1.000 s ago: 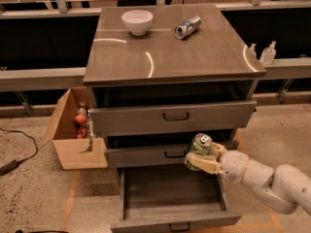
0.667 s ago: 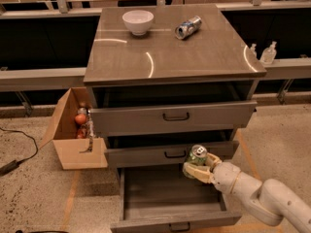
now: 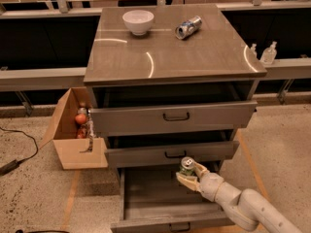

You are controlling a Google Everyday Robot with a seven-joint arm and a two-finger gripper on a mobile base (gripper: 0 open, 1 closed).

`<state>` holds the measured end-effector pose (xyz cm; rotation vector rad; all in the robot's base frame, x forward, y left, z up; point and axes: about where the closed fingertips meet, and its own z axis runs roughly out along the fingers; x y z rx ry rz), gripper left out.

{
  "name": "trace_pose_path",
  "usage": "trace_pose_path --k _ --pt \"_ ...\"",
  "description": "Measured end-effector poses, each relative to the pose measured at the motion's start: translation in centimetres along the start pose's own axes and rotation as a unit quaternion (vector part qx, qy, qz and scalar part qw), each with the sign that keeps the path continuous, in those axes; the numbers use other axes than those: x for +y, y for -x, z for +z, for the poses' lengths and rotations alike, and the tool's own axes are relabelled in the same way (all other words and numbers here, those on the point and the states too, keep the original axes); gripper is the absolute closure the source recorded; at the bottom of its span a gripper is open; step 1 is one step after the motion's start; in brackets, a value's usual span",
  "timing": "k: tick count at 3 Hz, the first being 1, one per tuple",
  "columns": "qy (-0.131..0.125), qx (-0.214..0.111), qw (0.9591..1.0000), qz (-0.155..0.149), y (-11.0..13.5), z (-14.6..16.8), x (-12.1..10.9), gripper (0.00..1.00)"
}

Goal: Place green can into bottom drawer

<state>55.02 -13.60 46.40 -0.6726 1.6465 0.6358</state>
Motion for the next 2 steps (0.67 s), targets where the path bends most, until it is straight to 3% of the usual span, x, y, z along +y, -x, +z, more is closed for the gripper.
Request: trace_pose_path --k 1,2 --pt "-0.005 0.023 0.9997 0.004 -6.10 3.21 0.41 1.00" --pt "-0.005 0.023 0.9997 0.004 -6.10 3.21 0.42 1.00"
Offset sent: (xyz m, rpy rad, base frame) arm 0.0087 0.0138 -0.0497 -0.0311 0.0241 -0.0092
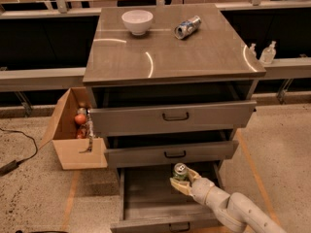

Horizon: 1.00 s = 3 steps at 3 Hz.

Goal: Place green can into bottom drawer

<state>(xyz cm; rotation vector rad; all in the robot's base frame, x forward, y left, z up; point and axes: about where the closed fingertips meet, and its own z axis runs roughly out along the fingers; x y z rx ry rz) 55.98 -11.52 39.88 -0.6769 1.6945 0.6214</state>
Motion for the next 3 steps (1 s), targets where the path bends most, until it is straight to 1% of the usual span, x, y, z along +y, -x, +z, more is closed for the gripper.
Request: trace_pose_path --k 1,2,3 --pt "-0.017 0.020 0.9997 0.002 -5.8 1.2 -0.2 1.00" --pt "-0.015 0.022 0.9996 -0.005 -9.9 3.5 -0.9 1.00" --pt "0.000 0.025 0.9996 -0.016 -13.9 6.4 -1.4 1.00"
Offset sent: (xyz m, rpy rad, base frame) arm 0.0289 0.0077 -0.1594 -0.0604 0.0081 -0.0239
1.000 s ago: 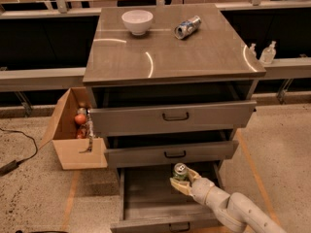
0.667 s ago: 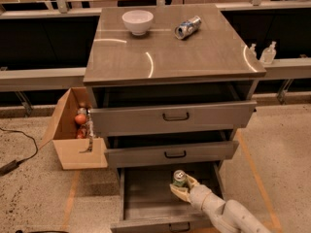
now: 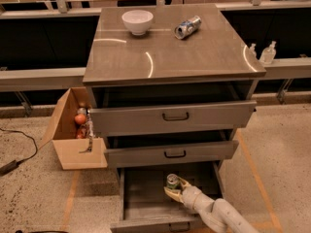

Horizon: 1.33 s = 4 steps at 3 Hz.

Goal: Place green can into bottom drawer

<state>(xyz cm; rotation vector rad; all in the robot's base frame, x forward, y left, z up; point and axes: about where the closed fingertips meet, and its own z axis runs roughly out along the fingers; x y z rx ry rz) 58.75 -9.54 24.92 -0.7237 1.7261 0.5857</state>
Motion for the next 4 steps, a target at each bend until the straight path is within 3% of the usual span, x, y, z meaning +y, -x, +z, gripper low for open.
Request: trace_pose_path --k 2,4 --pt "0.020 0.023 0.9992 -0.024 -3.1 2.4 -1.2 1.00" --pt "0.029 0.042 0.9977 -0.045 -3.5 2.7 -2.7 1.00"
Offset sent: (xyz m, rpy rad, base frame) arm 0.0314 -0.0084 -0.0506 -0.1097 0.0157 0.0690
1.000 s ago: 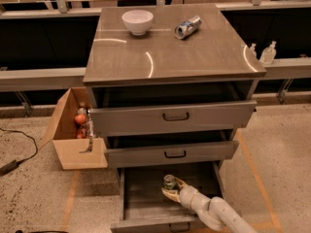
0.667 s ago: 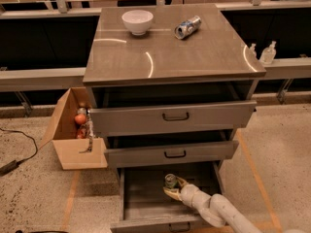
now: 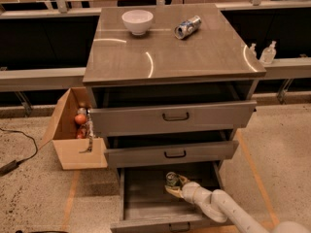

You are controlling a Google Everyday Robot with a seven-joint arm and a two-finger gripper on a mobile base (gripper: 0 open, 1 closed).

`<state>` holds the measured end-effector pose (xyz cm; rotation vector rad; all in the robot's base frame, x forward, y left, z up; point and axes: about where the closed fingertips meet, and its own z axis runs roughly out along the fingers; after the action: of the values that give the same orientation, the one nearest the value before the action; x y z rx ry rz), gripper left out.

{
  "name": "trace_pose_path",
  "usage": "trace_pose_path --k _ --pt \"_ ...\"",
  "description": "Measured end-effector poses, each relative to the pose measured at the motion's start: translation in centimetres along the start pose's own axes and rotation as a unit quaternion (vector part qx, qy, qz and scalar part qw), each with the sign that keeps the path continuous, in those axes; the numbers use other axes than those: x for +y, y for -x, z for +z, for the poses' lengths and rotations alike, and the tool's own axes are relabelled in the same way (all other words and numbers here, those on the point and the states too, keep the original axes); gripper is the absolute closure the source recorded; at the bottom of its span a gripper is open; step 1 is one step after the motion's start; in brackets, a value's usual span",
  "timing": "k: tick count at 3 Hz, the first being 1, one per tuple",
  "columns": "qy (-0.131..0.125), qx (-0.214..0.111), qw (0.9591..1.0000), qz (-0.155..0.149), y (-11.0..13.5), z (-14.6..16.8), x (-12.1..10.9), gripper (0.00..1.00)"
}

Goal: Place green can into bottom drawer

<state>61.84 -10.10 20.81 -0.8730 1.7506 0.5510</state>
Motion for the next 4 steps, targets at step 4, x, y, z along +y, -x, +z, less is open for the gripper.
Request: trace_pose_path --k 4 --pt "0.100 -0.045 0.9932 -0.040 0.1 4.0 -0.2 1.00"
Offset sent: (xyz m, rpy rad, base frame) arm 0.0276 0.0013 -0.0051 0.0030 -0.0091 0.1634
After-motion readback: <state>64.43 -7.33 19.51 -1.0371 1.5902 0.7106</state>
